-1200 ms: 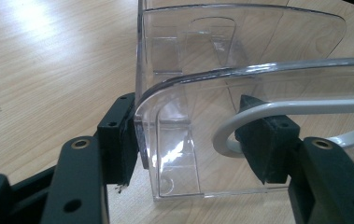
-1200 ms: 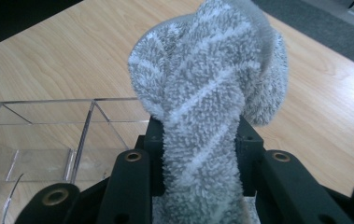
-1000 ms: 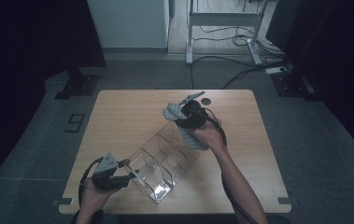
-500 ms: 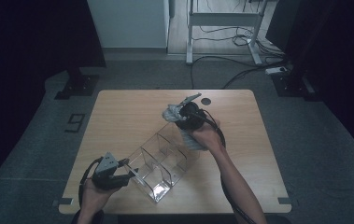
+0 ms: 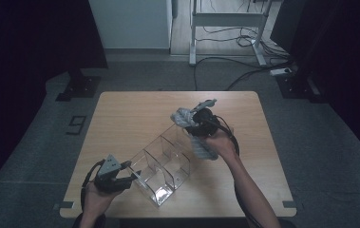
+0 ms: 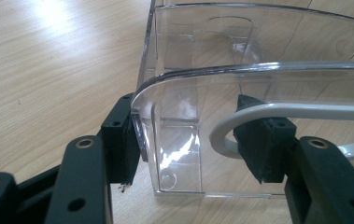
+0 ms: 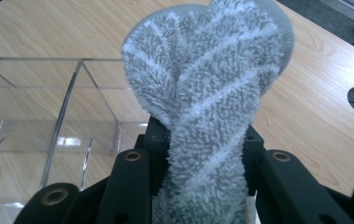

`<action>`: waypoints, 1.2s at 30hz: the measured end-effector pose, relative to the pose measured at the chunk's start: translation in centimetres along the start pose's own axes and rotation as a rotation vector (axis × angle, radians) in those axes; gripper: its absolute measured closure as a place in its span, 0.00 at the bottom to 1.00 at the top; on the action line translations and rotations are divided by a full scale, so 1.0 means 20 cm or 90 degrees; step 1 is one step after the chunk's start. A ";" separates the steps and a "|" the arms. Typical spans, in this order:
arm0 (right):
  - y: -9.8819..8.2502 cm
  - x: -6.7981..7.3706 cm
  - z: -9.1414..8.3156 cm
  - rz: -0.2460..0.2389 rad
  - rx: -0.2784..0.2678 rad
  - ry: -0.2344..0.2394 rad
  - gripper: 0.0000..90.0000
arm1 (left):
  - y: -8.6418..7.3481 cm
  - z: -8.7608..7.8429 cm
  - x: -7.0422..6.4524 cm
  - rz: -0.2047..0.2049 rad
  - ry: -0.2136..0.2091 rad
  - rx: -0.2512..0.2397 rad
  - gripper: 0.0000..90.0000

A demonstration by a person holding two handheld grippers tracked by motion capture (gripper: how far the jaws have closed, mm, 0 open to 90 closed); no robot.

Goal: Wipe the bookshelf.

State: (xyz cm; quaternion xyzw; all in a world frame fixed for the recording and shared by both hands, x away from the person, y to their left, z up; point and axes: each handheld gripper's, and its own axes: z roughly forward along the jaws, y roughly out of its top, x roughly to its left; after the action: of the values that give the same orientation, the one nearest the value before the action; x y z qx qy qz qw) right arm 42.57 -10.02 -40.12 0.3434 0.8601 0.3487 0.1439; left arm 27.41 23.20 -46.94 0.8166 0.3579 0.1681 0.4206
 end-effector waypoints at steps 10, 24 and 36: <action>-0.09 0.00 -0.07 0.000 -0.001 -0.003 0.73 | 0.00 0.00 0.00 0.000 0.000 -0.001 0.49; -0.20 -0.02 -0.13 0.014 -0.013 0.004 0.74 | -0.01 0.00 0.01 -0.003 -0.003 -0.006 0.48; -0.29 -0.03 -0.16 0.030 -0.018 0.011 0.74 | -0.01 0.00 0.01 -0.004 -0.004 -0.009 0.48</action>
State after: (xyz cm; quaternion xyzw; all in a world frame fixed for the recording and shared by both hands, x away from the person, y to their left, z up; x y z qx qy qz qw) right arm 38.71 -15.05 -41.87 0.3584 0.8481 0.3667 0.1333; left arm 27.43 23.34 -47.09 0.8132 0.3576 0.1664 0.4280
